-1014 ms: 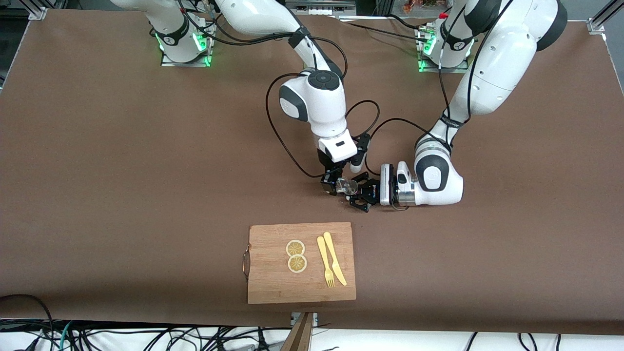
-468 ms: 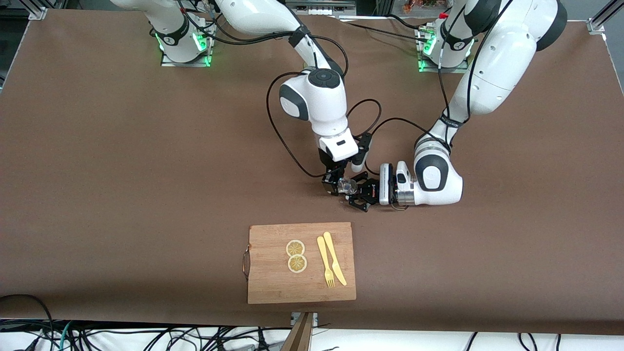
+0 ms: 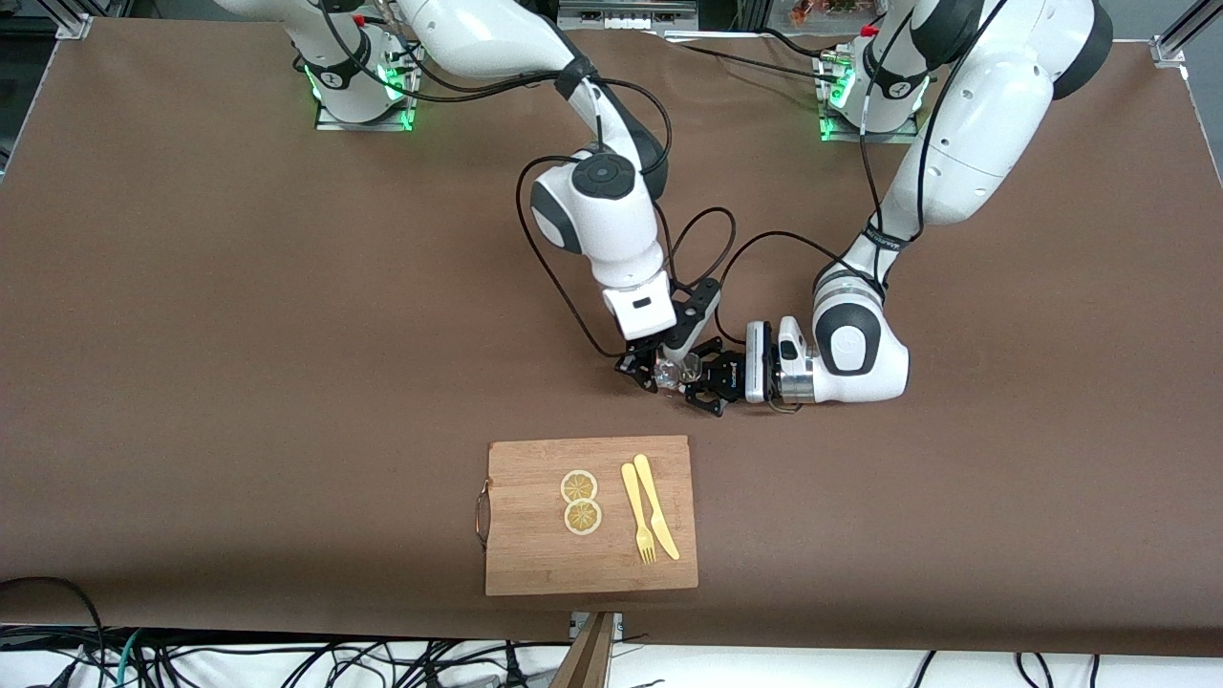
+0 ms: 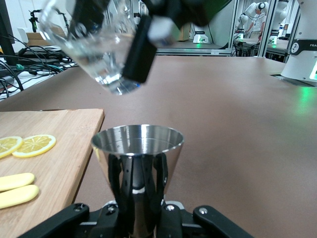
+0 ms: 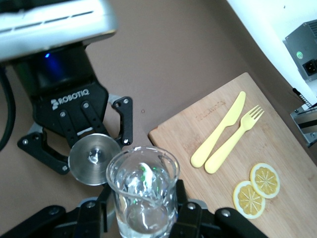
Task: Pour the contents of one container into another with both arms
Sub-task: 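Tilt the beaker with the right gripper, pouring into the held jigger, then carry the beaker back with the right gripper while the left gripper withdraws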
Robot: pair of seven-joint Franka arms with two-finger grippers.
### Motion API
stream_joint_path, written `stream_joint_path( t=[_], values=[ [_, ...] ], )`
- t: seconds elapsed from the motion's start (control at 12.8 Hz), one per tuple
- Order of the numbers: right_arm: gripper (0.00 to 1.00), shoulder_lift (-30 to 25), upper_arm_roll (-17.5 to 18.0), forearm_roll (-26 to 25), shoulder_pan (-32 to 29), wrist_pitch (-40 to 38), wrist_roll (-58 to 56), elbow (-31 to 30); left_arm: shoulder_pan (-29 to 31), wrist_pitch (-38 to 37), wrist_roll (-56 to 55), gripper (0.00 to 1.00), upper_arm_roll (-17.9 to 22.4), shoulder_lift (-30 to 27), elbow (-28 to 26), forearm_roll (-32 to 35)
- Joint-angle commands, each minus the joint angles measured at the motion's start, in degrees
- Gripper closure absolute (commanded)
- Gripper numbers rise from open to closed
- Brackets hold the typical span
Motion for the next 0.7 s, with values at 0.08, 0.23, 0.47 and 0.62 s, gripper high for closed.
stream_joint_path(
  t=[0.08, 0.23, 0.47, 0.62],
  values=[
    [0.69, -7.26, 8.28, 2.51, -8.06, 0.07, -0.15, -5.50, 2.57, -3.92, -0.11, 1.00, -0.07, -2.11, -1.48, -2.49],
    [0.69, -10.60, 12.76, 3.74, -13.16, 0.43, -1.46, -8.50, 4.85, -6.56, -0.20, 1.00, 0.01, -2.55, -1.57, -1.71],
    [0.69, -16.93, 17.51, 8.29, -20.20, 0.34, -8.12, -15.17, 8.55, -10.69, -0.03, 1.00, 0.45, -3.60, -1.75, -1.18],
    [0.69, -20.10, 20.76, 14.62, -25.55, 0.17, -15.23, -19.04, 12.23, -12.37, -0.55, 1.00, 0.46, -5.09, -1.66, 4.77]
  ],
)
